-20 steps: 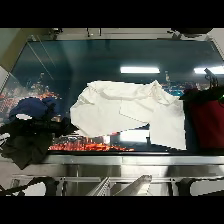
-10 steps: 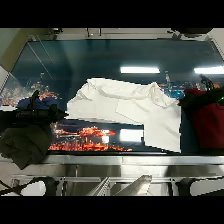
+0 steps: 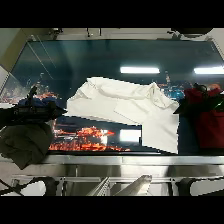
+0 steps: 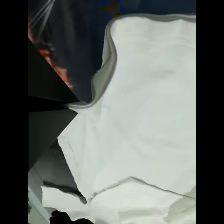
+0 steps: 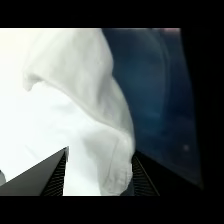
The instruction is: Fold the shirts.
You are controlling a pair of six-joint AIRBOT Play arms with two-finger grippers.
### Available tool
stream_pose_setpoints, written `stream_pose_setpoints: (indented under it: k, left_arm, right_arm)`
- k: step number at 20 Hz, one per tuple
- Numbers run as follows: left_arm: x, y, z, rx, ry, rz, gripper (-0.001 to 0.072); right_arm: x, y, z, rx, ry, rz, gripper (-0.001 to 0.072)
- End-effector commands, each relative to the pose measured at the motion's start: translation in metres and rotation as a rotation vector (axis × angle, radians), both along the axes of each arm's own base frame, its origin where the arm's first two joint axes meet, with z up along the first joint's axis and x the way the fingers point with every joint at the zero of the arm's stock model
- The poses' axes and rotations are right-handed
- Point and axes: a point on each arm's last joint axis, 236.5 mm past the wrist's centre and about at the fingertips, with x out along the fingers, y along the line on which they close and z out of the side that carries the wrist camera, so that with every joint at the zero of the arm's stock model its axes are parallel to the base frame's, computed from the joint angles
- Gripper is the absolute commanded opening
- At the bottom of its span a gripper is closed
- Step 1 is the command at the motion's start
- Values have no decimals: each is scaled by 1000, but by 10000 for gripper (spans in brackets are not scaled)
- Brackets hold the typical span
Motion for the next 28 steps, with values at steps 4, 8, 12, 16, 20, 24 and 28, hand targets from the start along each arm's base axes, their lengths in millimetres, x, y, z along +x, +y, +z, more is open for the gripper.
stream_pose_setpoints:
  k: [4, 8, 12, 16, 20, 24, 28]
  left_arm:
    - [1, 0, 1, 2, -7, -3, 20]
    - [0, 0, 1, 1, -6, -4, 20]
    - [-2, -2, 2, -10, -2, -15, 21]
    - [5, -20, 36, -124, -95, -37, 20]
    - [21, -44, 175, -268, -462, -129, 20]
    - [-24, -57, 395, -350, -1015, -223, 20]
    - [-113, -62, 542, -100, -1461, -204, 21]
  right_arm:
    - [-1, 31, 11, 121, -33, 44, 145]
    - [11, 35, 17, 147, -68, 4, 19]
    - [11, 35, 18, 151, -62, -3, 19]
    - [19, 52, 62, 246, -146, 1, 19]
    - [41, 76, 185, 375, -492, 15, 19]
    - [26, 85, 395, 431, -1114, -10, 19]
    - [-54, 72, 564, 232, -1674, -216, 19]
